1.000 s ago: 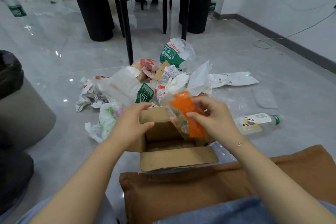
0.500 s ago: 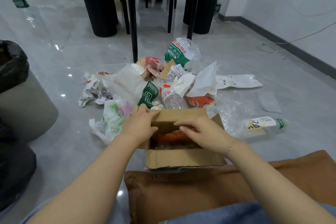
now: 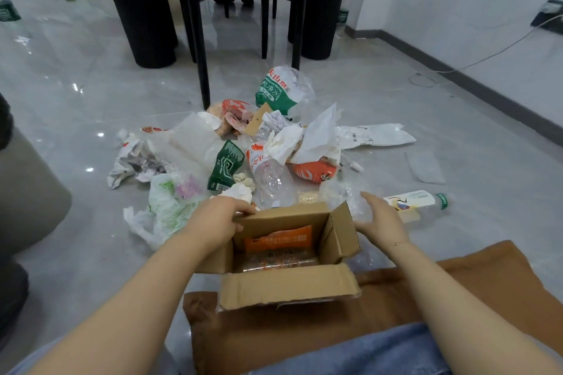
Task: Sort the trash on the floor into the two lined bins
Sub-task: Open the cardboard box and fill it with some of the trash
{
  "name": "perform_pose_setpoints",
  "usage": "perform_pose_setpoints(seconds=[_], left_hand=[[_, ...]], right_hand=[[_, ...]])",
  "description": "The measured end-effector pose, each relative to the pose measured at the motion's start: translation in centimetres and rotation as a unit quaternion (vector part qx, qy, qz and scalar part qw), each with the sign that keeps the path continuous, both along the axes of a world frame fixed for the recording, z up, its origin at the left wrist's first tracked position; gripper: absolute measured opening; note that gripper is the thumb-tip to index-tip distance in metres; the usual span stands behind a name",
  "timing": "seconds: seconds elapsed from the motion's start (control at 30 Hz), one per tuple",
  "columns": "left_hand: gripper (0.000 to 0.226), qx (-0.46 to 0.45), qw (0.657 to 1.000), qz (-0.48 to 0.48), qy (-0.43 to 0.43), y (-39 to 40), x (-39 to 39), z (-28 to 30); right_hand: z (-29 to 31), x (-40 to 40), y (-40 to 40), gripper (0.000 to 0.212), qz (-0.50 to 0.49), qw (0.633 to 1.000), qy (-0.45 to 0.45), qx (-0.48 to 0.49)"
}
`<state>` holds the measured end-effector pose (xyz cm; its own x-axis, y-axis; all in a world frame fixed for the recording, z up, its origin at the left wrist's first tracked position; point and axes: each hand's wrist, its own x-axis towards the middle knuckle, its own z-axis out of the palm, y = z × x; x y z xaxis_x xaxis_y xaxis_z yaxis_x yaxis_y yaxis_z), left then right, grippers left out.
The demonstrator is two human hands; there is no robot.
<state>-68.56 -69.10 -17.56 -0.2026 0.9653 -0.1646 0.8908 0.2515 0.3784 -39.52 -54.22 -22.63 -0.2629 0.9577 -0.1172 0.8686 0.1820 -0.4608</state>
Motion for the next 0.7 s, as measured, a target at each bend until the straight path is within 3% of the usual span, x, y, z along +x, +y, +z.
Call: perform_pose_setpoints(seconds=[0.17,0.27,0.43,0.57,0.63,0.7], left_hand=[[0.043,-0.008,1.0,0.012,-0.021,0.2,-0.4,-0.4],[0.035,0.016,0.999,0.017,-0.035,0.3,-0.4,-0.3],[0.033,0.064,0.995,0.026,-0.078,0.0,-0.2,0.8],[0.032,0.125,0.981,0.044,-0.138,-0.3,0.7,1.8],[0.034,0.166,0.958,0.074,-0.222,-0.2,1.7,2.8],[0.045,0.159,0.899,0.109,-0.393,-0.4,3.0,4.2]], right_hand=[[0.0,-0.3,0.3,0.021,-0.073,0.988,0.111,0.079],[2.0,-0.7,0.3,0.008,-0.11,0.956,0.228,0.148],[6.8,-1.5,-0.2,0.008,-0.127,0.875,0.42,0.204],[9.9,-1.7,-1.4,0.017,-0.114,0.805,0.556,0.172],[10.9,-1.9,-2.2,0.023,-0.085,0.789,0.592,0.142],[11.6,-2.4,-3.3,0.024,-0.053,0.791,0.6,0.109]])
